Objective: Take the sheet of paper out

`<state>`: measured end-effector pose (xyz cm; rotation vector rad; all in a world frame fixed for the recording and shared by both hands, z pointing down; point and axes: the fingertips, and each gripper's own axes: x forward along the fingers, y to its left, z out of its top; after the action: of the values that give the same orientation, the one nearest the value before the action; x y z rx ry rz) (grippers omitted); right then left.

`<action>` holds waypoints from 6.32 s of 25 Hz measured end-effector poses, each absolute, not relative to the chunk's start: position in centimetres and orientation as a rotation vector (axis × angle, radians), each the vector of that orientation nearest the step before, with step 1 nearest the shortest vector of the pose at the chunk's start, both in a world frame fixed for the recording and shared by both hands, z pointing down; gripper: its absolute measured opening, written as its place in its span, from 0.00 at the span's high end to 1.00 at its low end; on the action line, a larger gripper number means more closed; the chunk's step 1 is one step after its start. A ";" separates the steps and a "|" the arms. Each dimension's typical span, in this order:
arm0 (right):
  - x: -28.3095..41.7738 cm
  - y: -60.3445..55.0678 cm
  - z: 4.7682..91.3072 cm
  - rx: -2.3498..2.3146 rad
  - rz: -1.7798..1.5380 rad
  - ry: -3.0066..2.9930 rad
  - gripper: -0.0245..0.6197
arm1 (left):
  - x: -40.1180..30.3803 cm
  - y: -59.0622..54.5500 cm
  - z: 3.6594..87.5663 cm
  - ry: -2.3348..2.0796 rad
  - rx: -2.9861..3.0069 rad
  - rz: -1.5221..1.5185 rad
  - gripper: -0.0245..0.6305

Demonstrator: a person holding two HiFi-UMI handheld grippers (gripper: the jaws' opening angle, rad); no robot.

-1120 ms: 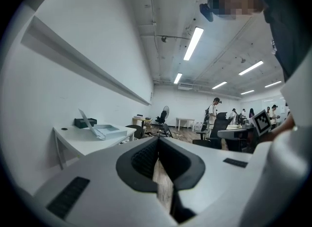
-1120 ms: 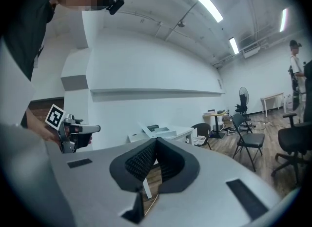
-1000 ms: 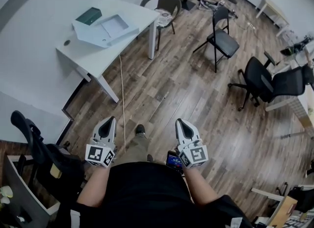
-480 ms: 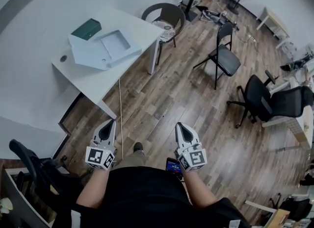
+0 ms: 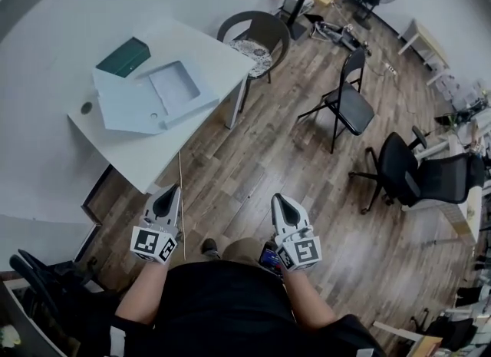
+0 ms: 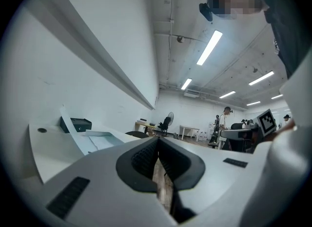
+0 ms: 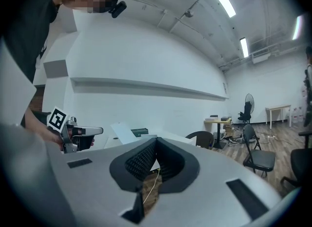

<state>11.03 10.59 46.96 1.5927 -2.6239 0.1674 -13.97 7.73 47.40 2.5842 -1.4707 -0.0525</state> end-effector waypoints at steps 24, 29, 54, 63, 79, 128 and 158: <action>12.9 -17.8 48.3 0.962 0.229 -2.922 0.95 | -9.4 -12.0 47.7 -1.842 2.300 0.053 0.96; 11.9 -22.1 47.8 0.805 0.220 -2.987 0.95 | -9.6 -14.7 47.7 -1.921 2.215 0.084 0.89; 2.4 -37.9 50.5 0.521 0.224 -2.963 0.95 | -22.1 -25.3 51.2 -1.830 1.880 0.174 0.76; -6.2 -43.3 50.1 0.433 0.219 -2.958 0.95 | -25.1 -29.8 56.1 -1.575 1.795 0.239 0.76; -10.8 -47.7 52.2 0.389 0.218 -2.928 0.95 | -26.1 -31.6 67.7 -1.325 1.531 0.351 0.76; -15.8 -45.7 50.8 0.198 0.238 -3.003 0.95 | -33.7 -23.5 57.7 -1.555 1.385 0.202 0.96; -2.4 -40.4 41.9 0.198 0.017 -3.152 0.95 | -22.9 -19.4 35.9 -2.762 1.680 -0.027 0.96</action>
<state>-2.43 -40.45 41.90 0.1984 -3.1524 0.0171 -22.91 -19.39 35.88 1.6795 -2.7622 -0.0275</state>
